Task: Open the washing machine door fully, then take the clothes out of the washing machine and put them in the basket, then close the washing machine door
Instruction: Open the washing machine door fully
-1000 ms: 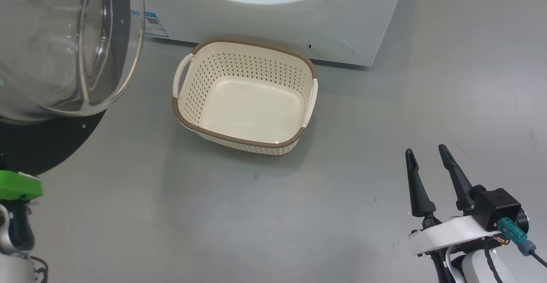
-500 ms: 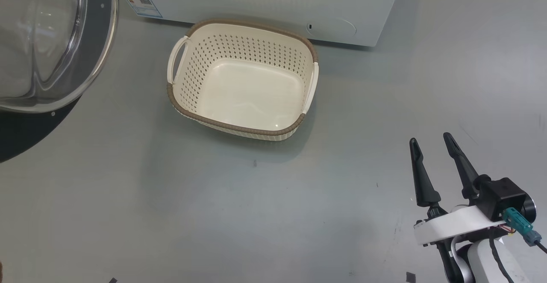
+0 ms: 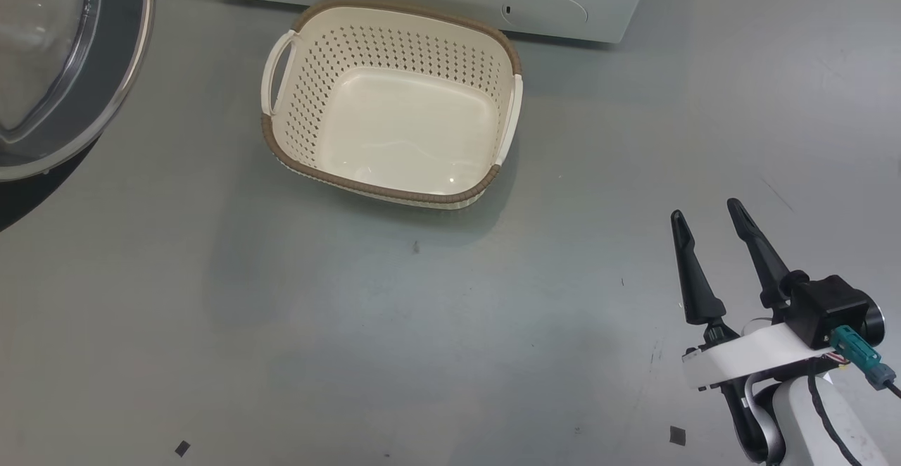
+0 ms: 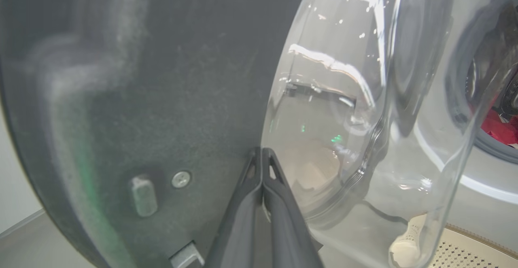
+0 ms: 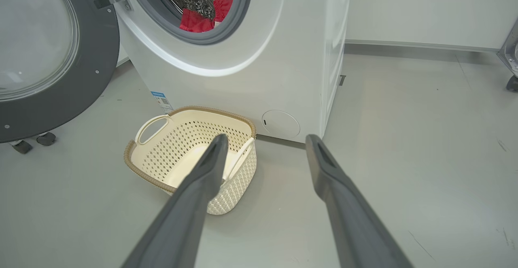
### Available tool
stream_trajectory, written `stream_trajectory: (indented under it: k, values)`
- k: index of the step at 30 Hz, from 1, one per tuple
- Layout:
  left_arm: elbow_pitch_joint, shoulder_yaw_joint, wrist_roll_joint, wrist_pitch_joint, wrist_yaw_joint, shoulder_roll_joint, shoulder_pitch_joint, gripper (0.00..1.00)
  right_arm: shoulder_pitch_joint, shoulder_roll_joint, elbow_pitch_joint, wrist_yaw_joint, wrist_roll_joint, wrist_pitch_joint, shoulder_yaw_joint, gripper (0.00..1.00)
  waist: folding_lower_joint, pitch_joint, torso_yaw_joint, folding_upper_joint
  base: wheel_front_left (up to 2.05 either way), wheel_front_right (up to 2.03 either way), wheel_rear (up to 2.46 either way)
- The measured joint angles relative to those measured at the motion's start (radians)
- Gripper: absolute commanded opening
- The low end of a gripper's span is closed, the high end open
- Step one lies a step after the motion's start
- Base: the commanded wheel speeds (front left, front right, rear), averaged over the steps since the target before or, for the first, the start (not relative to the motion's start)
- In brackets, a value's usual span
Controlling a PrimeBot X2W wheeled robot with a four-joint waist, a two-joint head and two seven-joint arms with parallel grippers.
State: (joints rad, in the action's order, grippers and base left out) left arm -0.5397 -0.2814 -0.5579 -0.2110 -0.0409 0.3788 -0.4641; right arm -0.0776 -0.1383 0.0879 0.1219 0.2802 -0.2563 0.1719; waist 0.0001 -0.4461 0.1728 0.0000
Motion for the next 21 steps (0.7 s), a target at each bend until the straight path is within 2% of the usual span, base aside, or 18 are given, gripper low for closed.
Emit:
stream_trajectory:
  k: [10,21]
  values:
    - [-0.035,0.012,0.0,-0.006,-0.008,-0.006,-0.014,0.0,-0.019,-0.001,0.011,0.0,0.0,0.0,-0.006,1.0,0.0,0.009,0.001,0.0,0.0,0.0,0.0]
    - [-0.062,0.08,0.039,-0.02,-0.029,-0.035,-0.012,0.0,-0.019,0.009,0.041,0.0,0.009,0.0,-0.029,1.0,0.0,0.075,0.003,0.0,0.0,0.0,0.0]
